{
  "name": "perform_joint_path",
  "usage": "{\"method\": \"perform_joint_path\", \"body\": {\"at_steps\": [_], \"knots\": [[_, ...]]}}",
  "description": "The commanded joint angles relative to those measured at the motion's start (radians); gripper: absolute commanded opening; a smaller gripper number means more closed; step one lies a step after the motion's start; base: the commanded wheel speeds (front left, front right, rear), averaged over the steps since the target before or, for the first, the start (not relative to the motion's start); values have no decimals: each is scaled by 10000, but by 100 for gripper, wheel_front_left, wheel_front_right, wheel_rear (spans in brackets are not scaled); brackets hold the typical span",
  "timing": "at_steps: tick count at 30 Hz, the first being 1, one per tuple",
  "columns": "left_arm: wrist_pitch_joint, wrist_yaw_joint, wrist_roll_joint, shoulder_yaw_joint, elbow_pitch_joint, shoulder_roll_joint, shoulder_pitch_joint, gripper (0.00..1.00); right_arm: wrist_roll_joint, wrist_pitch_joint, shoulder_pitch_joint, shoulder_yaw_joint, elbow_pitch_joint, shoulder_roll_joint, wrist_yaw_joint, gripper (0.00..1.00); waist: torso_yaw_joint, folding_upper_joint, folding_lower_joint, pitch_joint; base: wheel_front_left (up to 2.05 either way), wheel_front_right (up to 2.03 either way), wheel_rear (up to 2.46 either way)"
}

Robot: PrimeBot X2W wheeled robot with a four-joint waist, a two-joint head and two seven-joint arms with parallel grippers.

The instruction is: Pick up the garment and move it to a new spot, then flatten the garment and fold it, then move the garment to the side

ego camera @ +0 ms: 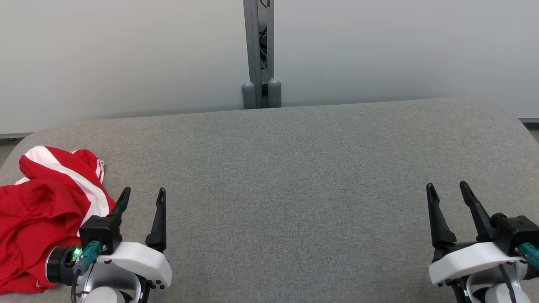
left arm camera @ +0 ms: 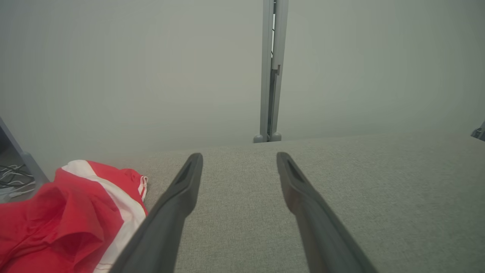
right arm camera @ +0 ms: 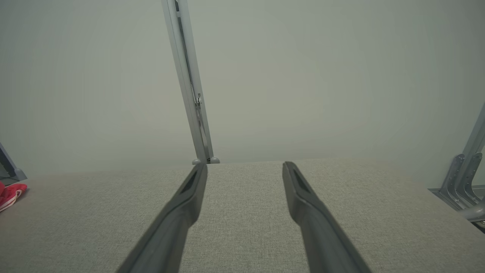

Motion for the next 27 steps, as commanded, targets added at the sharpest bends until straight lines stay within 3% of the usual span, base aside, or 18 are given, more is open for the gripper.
{"method": "perform_joint_path", "body": {"at_steps": [1,27], "knots": [[15,52,71,46,-21,17,27,100,-109,-131,66,53,-75,-6,21,100,-2,0,0,4,0,0,0],[-48,262,39,-56,13,91,76,100,-6,-165,52,-144,139,3,22,100,35,0,0,7,0,0,0]]}}
